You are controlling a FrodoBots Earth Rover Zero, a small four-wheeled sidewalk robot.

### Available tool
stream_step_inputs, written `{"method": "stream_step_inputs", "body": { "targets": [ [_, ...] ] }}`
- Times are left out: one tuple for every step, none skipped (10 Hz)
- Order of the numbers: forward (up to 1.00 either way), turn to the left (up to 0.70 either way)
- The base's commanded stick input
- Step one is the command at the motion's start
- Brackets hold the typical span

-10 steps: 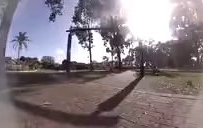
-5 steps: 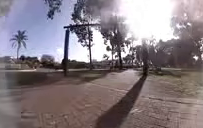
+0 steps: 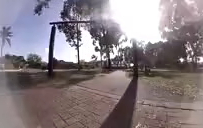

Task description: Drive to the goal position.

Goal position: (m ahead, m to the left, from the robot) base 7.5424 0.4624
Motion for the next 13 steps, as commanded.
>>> {"method": "stream_step_inputs", "body": {
  "targets": [
    [1.0,0.0],
    [1.0,0.0],
    [1.0,0.0],
    [1.0,0.0],
    [1.0,0.0],
    [1.0,0.0],
    [1.0,0.0],
    [1.0,0.0],
    [1.0,0.0],
    [1.0,0.0],
    [1.0,0.0],
    [1.0,0.0],
    [1.0,0.0]
  ]
}}
